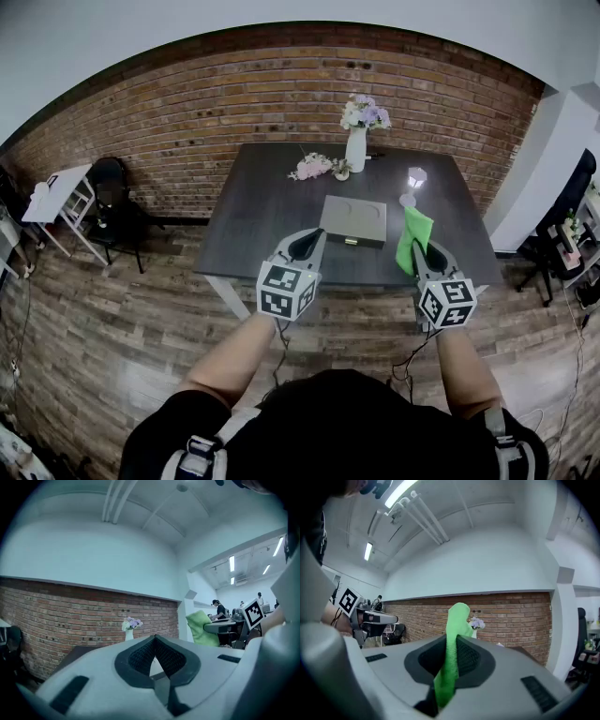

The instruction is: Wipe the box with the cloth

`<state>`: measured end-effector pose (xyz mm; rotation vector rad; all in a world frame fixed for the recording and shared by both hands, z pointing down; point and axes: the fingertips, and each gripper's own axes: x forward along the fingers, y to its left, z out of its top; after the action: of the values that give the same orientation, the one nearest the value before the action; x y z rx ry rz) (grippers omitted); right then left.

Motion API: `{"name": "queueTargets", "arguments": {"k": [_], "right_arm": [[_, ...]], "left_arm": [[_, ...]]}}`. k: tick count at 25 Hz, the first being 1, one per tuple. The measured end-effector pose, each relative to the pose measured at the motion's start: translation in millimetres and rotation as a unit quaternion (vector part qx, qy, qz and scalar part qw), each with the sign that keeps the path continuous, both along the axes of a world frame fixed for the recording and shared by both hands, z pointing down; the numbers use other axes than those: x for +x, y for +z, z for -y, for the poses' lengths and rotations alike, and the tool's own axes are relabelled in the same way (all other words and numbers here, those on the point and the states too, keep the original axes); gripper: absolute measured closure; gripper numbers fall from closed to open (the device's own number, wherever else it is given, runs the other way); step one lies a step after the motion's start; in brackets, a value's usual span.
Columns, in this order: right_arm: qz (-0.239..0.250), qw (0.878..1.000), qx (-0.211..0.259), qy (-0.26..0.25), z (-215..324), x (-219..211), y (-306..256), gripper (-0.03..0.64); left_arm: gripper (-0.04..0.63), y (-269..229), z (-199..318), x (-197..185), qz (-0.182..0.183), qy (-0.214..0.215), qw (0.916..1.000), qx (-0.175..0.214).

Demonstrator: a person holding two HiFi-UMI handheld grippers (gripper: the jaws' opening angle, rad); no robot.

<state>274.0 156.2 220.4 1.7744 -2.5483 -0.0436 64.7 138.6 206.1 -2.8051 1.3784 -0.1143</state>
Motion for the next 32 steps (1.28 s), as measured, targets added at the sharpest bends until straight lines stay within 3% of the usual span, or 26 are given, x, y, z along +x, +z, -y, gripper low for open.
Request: {"name": "queueTargets", "arguments": {"k": [20, 32], "right_arm": [[0.019, 1.000, -0.009, 0.001, 2, -5, 9, 0.578], [0.012, 1.000, -0.019, -0.004, 9, -34, 13, 0.578]], "left_arm": [[0.588, 11, 3, -13, -0.002, -0.001, 1.0000, -0.008], [0.588, 18, 8, -50, -0.005, -0.010, 0.9997, -0.020]]}}
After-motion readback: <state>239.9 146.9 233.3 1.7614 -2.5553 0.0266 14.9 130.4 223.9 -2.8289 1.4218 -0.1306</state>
